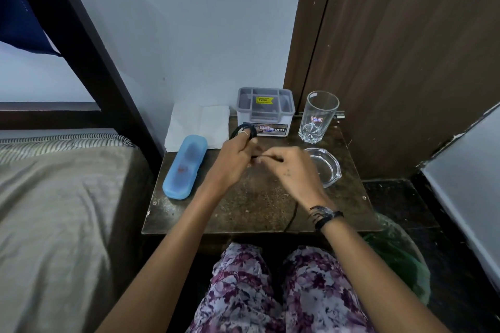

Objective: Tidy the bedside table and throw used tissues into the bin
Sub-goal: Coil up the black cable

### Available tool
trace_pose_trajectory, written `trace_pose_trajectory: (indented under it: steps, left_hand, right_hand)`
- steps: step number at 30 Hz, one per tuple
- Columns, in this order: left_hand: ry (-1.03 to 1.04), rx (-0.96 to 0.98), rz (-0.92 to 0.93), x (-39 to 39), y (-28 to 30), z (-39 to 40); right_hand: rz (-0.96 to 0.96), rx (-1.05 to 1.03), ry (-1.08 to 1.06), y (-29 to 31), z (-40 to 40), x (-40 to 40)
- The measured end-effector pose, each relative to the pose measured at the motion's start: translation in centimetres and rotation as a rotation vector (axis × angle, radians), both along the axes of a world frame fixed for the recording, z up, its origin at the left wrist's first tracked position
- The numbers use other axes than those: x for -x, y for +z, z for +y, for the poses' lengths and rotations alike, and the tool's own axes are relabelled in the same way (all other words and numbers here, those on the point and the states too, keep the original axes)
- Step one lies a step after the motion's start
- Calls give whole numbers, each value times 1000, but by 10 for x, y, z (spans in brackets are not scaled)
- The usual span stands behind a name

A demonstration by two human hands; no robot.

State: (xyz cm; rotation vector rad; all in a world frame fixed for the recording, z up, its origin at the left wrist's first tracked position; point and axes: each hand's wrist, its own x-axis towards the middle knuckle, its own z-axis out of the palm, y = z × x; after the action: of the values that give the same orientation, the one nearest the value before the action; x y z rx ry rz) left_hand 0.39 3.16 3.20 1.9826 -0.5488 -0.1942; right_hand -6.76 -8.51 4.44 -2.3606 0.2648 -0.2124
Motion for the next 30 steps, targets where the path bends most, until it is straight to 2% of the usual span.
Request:
trace_pose_trajectory:
  steps: [3, 6, 8, 12, 15, 17, 20, 24, 26, 30]
  left_hand:
    - [-60, -5, 96, -2, -7, 8]
    - [-248, 158, 327, 3, -4, 14]
    - [-309, 320, 410, 6, 4, 15]
    - [-323, 678, 558, 11, 16, 6]
    - [-301, 788, 562, 10, 16, -7]
    - [-208, 725, 501, 6, 13, -11]
    - [-49, 476, 277, 2, 6, -10]
    - [-37, 105, 25, 0, -1, -3]
    - [-51, -56, -30, -1, -4, 2]
    - [-93, 24, 95, 0, 1, 11]
  right_hand:
    - [-99, 0, -49, 10, -20, -4]
    - [-197, 62, -124, 15, -34, -11]
    - [-235, -25, -179, 14, -37, -13]
    - [-138, -53, -99, -6, -16, -11]
    - [-62, -55, -53, -15, 3, -7]
    - [-24, -16, -17, -16, 10, -5]
    - [-43, 105, 80, -13, 16, -1]
    - [-108, 233, 108, 1, 9, -1]
    - [-144, 276, 93, 10, 0, -2]
    - [-209, 389, 151, 24, -15, -6]
